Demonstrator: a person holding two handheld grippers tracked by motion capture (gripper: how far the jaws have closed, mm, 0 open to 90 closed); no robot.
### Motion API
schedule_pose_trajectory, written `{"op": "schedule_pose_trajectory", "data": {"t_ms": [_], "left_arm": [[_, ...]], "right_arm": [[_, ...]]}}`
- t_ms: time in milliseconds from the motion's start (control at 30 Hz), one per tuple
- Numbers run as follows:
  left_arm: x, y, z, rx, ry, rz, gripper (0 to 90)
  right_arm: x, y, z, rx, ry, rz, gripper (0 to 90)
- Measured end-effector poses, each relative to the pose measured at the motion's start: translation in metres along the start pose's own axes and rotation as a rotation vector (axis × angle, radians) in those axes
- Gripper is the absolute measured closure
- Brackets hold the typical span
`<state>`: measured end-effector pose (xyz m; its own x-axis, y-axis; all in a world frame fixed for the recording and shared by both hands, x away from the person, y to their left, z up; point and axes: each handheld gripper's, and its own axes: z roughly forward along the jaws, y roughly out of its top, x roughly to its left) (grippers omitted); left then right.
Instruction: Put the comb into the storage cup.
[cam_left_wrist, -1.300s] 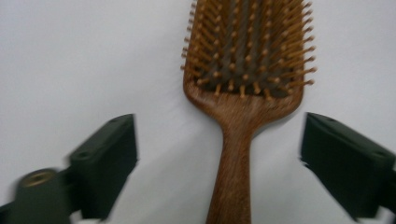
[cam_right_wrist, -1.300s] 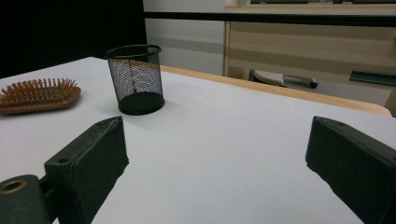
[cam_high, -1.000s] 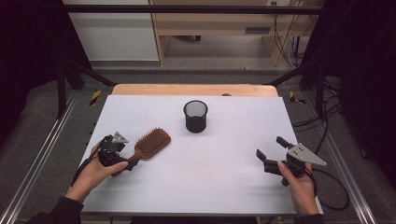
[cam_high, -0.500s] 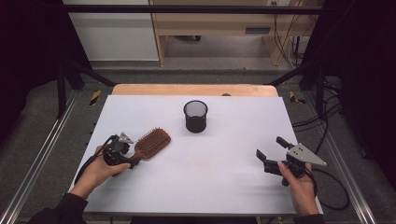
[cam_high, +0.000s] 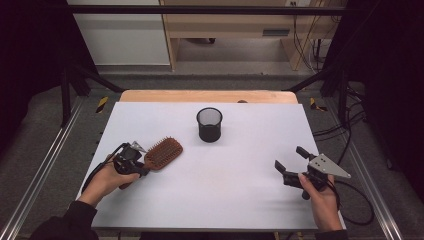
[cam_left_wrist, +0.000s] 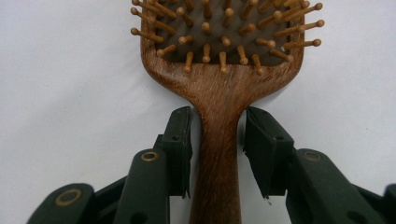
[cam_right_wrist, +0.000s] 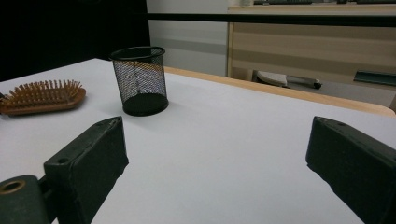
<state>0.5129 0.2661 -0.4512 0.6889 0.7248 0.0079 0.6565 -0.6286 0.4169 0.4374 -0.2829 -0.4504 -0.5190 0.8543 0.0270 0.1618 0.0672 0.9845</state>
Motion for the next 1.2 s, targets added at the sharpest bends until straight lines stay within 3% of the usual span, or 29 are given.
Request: {"op": "schedule_pose_trajectory", "data": {"t_ms": [167,333,700,800,833,900,1000,1033,1067,1167,1200], "left_arm": [[0.002,0.002,0.001,0.007,-0.007,-0.009,71.6],[0.002,0.003,0.001,0.011,-0.003,-0.014,72.5],[-0.011,-0.005,-0.001,-0.071,0.078,0.028,72.6],[-0.018,-0.006,-0.005,-0.133,0.103,0.024,72.6],[-0.018,-0.006,-0.005,-0.133,0.103,0.024,72.6],[-0.022,-0.005,-0.008,-0.199,0.1,0.012,72.6],[-0.026,-0.004,-0.01,-0.24,0.111,0.01,72.6],[-0.031,-0.004,-0.012,-0.291,0.127,0.008,72.6],[-0.031,-0.004,-0.012,-0.291,0.127,0.008,72.7],[-0.037,-0.004,-0.014,-0.353,0.141,-0.005,72.7],[-0.039,-0.003,-0.015,-0.366,0.165,0.004,72.7]], "right_arm": [[-0.001,0.0,0.001,-0.003,0.001,0.003,5.3],[-0.001,0.001,0.0,-0.008,0.005,0.003,5.3],[-0.003,0.001,0.0,-0.017,0.003,0.013,5.4],[-0.002,0.001,0.0,-0.014,0.004,0.017,5.4],[-0.002,0.001,0.0,-0.014,0.004,0.017,5.4],[-0.001,0.002,-0.001,-0.007,0.011,0.024,5.5],[0.0,0.002,-0.001,0.008,0.038,0.072,5.5],[0.001,0.003,0.0,0.013,0.05,0.083,5.5],[0.001,0.003,0.0,0.013,0.05,0.083,5.5],[0.006,0.004,0.001,0.019,0.08,0.115,5.7],[0.006,0.004,0.001,0.019,0.08,0.115,5.7]]}}
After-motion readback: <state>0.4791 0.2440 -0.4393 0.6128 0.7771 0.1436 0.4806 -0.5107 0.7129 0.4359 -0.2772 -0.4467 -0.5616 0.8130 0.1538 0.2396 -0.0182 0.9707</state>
